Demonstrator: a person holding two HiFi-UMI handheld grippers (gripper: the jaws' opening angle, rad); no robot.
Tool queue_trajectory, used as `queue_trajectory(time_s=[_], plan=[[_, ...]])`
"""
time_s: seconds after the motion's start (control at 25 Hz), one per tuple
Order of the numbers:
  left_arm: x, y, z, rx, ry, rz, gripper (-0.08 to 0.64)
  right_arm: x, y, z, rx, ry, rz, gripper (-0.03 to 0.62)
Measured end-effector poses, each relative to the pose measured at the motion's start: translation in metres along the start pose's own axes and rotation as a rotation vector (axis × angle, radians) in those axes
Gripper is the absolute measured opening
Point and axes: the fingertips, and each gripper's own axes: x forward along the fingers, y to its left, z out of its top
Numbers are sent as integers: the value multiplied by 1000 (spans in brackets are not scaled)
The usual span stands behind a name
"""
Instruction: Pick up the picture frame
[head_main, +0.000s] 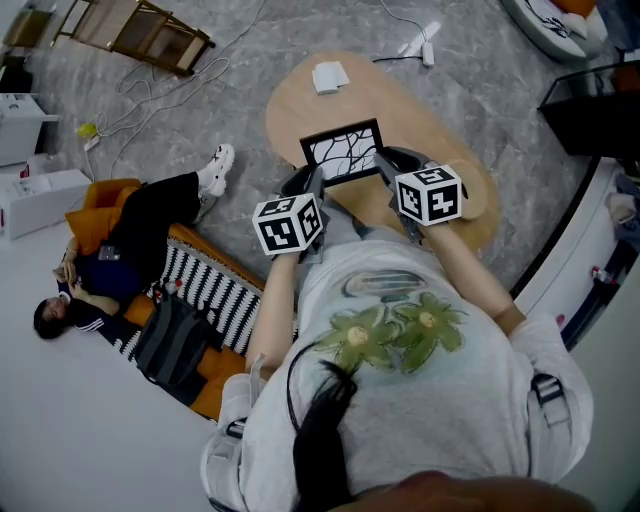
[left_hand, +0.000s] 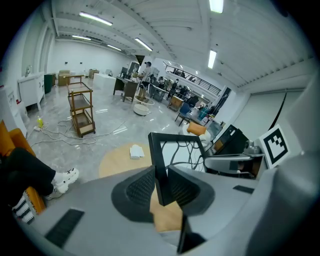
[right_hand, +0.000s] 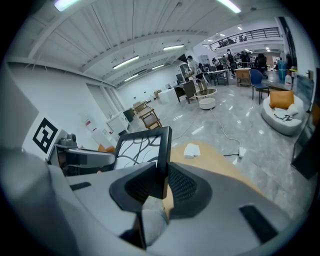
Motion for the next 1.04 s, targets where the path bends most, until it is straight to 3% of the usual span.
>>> queue_trajectory(time_s=[1.04], plan=[[-35, -38, -17, 30, -73, -22, 86, -54, 10, -19, -2, -89, -18, 83]])
